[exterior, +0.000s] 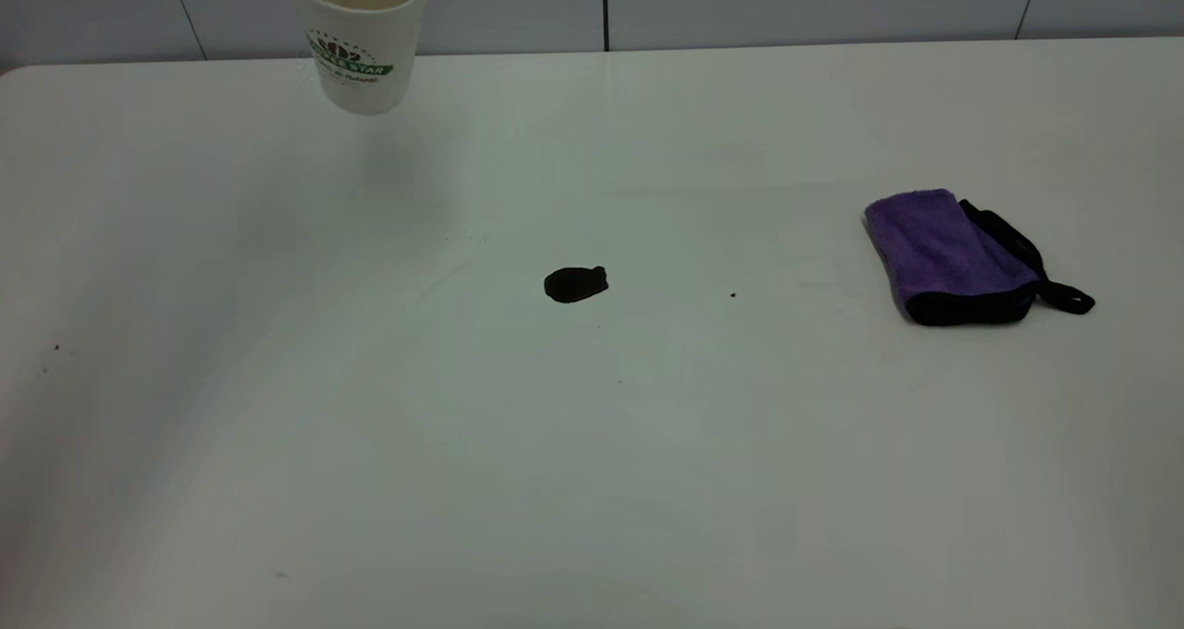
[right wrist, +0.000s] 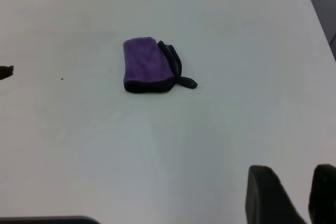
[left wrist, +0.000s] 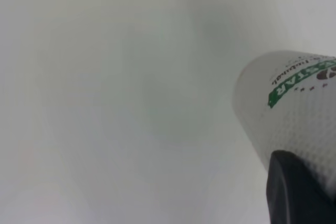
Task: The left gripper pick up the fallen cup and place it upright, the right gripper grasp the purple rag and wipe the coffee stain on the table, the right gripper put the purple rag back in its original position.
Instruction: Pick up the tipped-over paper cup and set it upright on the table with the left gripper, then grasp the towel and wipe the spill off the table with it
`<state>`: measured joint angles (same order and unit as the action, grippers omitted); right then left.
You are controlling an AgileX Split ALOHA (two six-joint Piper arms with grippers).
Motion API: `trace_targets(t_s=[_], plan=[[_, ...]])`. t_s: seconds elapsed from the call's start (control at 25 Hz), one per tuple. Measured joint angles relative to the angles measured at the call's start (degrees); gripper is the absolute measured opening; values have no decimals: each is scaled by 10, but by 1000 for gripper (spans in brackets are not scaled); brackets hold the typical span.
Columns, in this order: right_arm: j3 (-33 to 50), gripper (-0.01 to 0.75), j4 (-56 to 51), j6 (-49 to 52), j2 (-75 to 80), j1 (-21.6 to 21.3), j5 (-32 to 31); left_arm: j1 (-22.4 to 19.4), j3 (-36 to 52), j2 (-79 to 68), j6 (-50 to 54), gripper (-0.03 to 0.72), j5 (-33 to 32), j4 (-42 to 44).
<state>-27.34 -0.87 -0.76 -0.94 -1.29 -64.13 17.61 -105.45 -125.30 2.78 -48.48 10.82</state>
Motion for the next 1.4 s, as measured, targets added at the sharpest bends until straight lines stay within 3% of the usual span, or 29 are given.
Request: trace_targets(t_s=[0.2, 0.36, 0.56, 0.76, 0.92, 1.16, 1.2, 1.28, 1.4], plan=[[0, 239, 0, 0, 0, 0, 0, -67, 0, -20, -147, 9, 7, -182], [0, 239, 0, 0, 0, 0, 0, -109, 0, -59, -225, 9, 13, -278], [0, 239, 0, 0, 0, 0, 0, -124, 0, -111, -253, 17, 37, -306], [0, 239, 0, 0, 0, 0, 0, -125, 0, -133, -256, 74, 53, -308], [0, 239, 0, 0, 0, 0, 0, -125, 0, -135, -257, 217, 58, -310], [0, 239, 0, 0, 0, 0, 0, -125, -1, -130, -269, 627, 56, -310], [0, 239, 0, 0, 0, 0, 0, -125, -5, -124, -272, 669, 49, -310], [0, 239, 0, 0, 0, 0, 0, -125, -20, -106, -279, 711, 23, -309], [0, 239, 0, 0, 0, 0, 0, -126, -51, -59, -281, 706, -33, -301]])
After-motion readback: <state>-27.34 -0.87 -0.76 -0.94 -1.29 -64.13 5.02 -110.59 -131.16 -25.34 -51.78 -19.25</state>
